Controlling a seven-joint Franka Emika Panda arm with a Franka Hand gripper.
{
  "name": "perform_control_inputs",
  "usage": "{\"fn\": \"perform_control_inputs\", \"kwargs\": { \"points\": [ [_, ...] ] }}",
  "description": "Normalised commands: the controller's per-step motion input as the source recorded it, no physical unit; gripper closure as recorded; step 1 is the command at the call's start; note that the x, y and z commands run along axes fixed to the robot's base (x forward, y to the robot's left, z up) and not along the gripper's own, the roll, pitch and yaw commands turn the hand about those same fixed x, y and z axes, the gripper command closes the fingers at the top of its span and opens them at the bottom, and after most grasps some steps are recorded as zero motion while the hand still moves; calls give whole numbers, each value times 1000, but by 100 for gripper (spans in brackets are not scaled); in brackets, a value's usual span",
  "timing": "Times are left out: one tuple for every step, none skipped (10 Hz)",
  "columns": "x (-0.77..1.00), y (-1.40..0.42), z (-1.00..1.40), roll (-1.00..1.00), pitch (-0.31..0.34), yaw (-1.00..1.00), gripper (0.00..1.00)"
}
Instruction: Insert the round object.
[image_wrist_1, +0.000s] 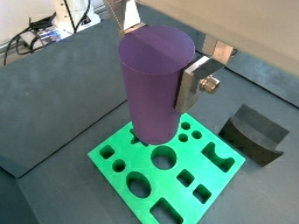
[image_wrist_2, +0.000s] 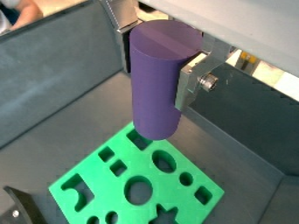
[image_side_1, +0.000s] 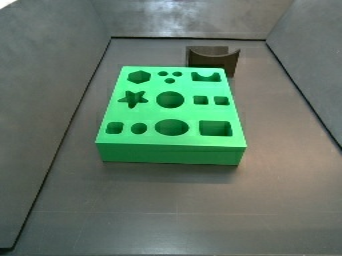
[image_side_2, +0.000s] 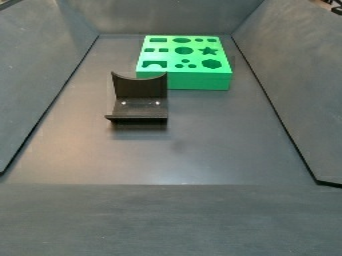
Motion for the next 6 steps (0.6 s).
{"fn": "perform_control_inputs", "kwargs": {
  "points": [
    [74,31,-1000,27,0,0,100],
    [0,189,-1000,0,0,0,100],
    [0,340,-1000,0,0,0,100],
    [-114,466,-1000,6,0,0,100],
    [-217,557,-1000,0,-1,-6,100],
    [-194,563,-1000,0,-19,0,100]
  ]
}}
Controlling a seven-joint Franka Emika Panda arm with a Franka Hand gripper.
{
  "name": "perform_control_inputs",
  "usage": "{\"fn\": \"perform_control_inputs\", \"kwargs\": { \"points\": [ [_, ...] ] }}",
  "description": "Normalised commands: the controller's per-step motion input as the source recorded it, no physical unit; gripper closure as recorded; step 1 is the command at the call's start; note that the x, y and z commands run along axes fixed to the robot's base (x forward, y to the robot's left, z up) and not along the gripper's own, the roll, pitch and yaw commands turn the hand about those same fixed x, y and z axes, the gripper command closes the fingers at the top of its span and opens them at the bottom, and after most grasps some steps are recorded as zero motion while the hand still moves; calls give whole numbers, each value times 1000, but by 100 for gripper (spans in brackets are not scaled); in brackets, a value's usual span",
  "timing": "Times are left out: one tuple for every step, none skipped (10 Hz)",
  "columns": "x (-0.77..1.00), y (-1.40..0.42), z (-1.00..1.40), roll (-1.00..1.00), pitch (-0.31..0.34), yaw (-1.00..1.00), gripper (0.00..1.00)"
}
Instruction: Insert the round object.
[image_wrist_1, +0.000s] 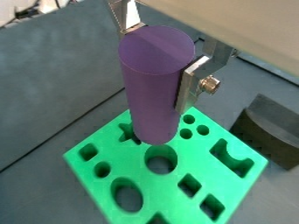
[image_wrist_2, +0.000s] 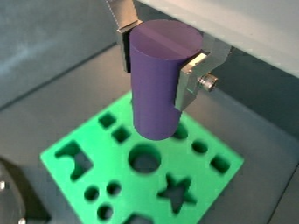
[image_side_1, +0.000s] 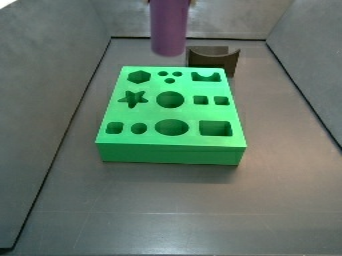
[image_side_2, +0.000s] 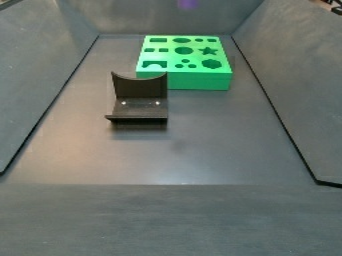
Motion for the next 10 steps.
{"fn": "perform_control_inputs", "kwargs": {
  "points": [
    [-180,526,-1000,0,-36,0,100],
    [-154,426,-1000,0,-53,0,100],
    [-69,163,-1000,0,-83,0,100],
    [206,-174,-1000,0,-104,0,100],
    [249,-291,-749,-60,-130,0,100],
    [194,-200,-520,-134,-107,-14,100],
    [197,-114,-511,-103,-71,0,100],
    [57,0,-466,-40,-20,-6,100],
    [14,0,-417,-6,0,0,100],
    [146,0,-429,-53,0,0,100]
  ]
}}
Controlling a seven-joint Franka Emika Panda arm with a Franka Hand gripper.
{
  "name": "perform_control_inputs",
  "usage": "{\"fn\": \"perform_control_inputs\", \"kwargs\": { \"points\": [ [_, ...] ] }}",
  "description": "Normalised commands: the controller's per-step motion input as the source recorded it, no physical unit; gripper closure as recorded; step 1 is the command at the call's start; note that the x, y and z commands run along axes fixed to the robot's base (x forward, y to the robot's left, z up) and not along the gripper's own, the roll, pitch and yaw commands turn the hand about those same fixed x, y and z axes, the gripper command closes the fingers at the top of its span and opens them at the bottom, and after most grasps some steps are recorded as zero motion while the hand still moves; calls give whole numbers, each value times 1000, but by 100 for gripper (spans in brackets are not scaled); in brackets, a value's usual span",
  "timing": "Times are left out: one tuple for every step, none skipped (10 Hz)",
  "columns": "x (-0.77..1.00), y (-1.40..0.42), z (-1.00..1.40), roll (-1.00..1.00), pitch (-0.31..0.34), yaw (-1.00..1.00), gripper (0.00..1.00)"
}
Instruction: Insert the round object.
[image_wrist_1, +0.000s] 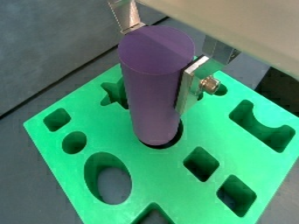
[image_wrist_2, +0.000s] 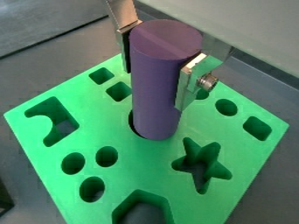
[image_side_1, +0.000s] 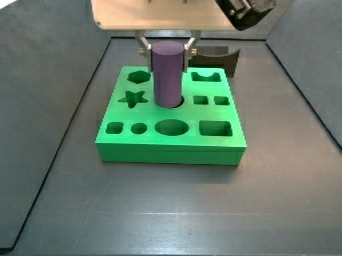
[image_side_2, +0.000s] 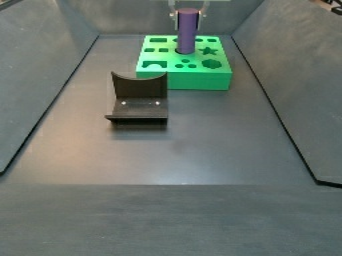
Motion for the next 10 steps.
{"fn": "perform_control_inputs", "kwargs": {
  "points": [
    [166,-6,-437,-50,0,0,100],
    [346,-49,-600,-16,0,0,100],
    [409,-29,-671,0,0,-20,100],
    [126,0,-711,53,0,-31,100],
    [17,0,-857,33,-11,-14,100],
    [0,0,-1000,43,-84,-3,100],
    [0,-9,-1000,50,-111,0,100],
    [0,-6,-626,0,-86,-9,100],
    [40,0,6,0,47,0,100],
    [0,0,0,0,0,0,100]
  ]
}}
